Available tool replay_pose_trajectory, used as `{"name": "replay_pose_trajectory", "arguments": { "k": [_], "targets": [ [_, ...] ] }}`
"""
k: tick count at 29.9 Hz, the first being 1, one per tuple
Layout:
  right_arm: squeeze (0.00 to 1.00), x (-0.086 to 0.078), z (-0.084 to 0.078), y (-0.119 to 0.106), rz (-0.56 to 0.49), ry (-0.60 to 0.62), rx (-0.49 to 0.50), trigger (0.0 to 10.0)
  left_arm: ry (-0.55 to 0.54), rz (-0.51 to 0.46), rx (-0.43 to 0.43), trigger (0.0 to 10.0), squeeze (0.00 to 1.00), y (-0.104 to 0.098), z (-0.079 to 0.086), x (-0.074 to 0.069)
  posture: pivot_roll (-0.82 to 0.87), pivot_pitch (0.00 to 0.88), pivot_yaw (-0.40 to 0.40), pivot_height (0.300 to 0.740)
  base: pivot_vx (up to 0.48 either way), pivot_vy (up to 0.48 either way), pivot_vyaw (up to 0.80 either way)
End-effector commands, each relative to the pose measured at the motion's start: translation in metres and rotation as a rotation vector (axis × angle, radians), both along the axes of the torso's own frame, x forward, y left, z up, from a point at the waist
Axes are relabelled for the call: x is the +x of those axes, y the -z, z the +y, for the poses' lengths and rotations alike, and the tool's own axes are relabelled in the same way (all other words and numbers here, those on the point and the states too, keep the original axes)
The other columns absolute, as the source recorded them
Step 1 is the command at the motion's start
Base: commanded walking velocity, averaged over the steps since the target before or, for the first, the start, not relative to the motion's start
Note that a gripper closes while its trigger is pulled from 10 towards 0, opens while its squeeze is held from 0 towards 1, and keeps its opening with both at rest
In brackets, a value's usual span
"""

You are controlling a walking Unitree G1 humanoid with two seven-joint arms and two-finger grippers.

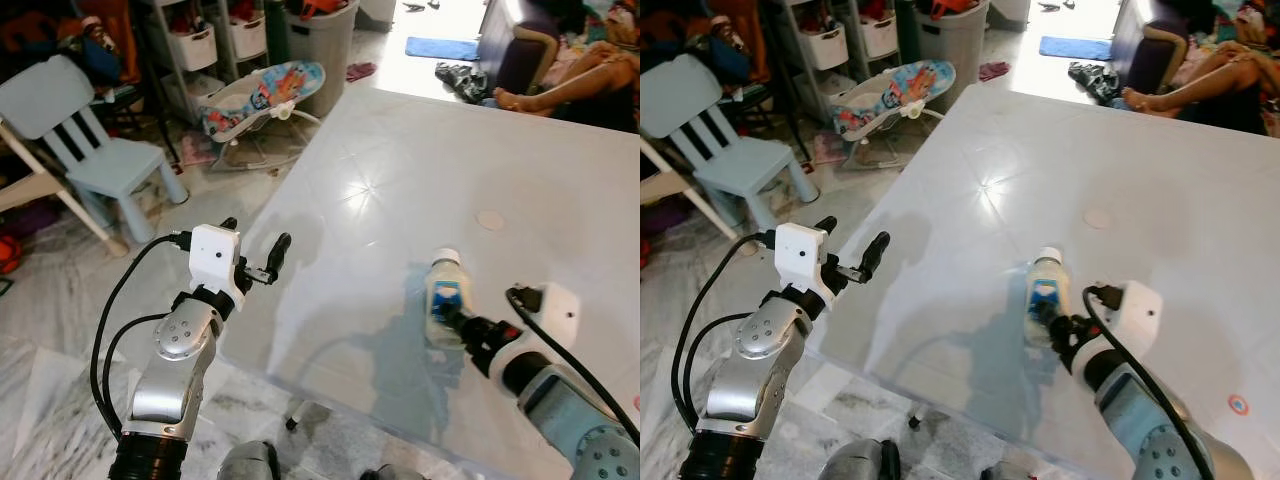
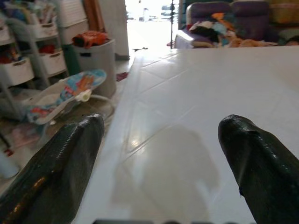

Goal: Restocking fridge

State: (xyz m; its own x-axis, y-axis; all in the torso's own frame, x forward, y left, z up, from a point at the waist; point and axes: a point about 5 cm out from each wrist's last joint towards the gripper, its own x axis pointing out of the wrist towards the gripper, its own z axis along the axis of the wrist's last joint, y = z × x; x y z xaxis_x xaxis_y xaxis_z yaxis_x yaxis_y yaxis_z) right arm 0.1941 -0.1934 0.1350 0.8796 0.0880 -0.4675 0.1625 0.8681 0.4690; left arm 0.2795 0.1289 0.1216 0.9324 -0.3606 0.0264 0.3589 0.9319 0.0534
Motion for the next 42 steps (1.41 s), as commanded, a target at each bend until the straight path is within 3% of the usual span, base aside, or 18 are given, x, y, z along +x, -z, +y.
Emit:
{"name": "replay_pose_trajectory", "arguments": {
  "k": [1,5,11,16,22,33,34,35,42],
  "targets": [
    [1.0,0.005,0.015,-0.007,-0.053,0.029,0.101,10.0,0.022,0.002,0.003,10.0,0.0,0.001,-0.001,0.001,-0.08,0.016,0.044,0.74,0.0,0.0,0.0],
    [1.0,0.013,0.018,-0.017,-0.1,0.056,0.143,10.0,0.035,0.004,0.012,10.0,0.0,0.002,0.0,-0.001,-0.08,0.018,0.042,0.74,0.0,0.0,0.0],
    [1.0,0.025,0.018,-0.02,-0.096,0.073,0.131,10.0,0.037,0.006,0.016,10.0,0.0,0.003,0.0,-0.001,-0.07,0.018,0.041,0.74,0.0,0.0,0.0],
    [1.0,0.055,0.01,-0.025,-0.084,0.079,0.09,10.0,0.048,0.009,0.025,10.0,0.0,0.004,0.0,-0.001,-0.06,0.018,0.042,0.74,0.0,0.0,0.0],
    [1.0,0.077,0.007,-0.021,-0.023,0.029,0.056,10.0,0.056,0.013,0.034,10.0,0.0,0.004,-0.001,-0.003,-0.05,0.02,0.036,0.74,0.0,0.0,0.0],
    [1.0,0.088,-0.007,-0.008,0.075,-0.046,-0.08,10.0,0.059,0.031,0.041,10.0,0.0,0.008,-0.002,-0.009,-0.04,0.028,0.024,0.74,0.0,0.0,0.0],
    [0.27,0.089,-0.009,-0.005,0.087,-0.068,-0.096,10.0,0.06,0.035,0.043,10.0,0.0,0.009,-0.003,-0.01,-0.04,0.028,0.023,0.74,0.0,0.0,0.0],
    [0.0,0.09,-0.01,-0.004,0.092,-0.082,-0.107,10.0,0.061,0.036,0.044,10.0,0.0,0.009,-0.003,-0.01,-0.04,0.029,0.023,0.74,0.0,0.0,0.0],
    [0.0,0.098,-0.012,-0.001,0.099,-0.194,-0.16,10.0,0.062,0.042,0.046,10.0,0.0,0.009,-0.004,-0.011,-0.04,0.033,0.021,0.74,0.0,0.0,0.0]
  ]
}}
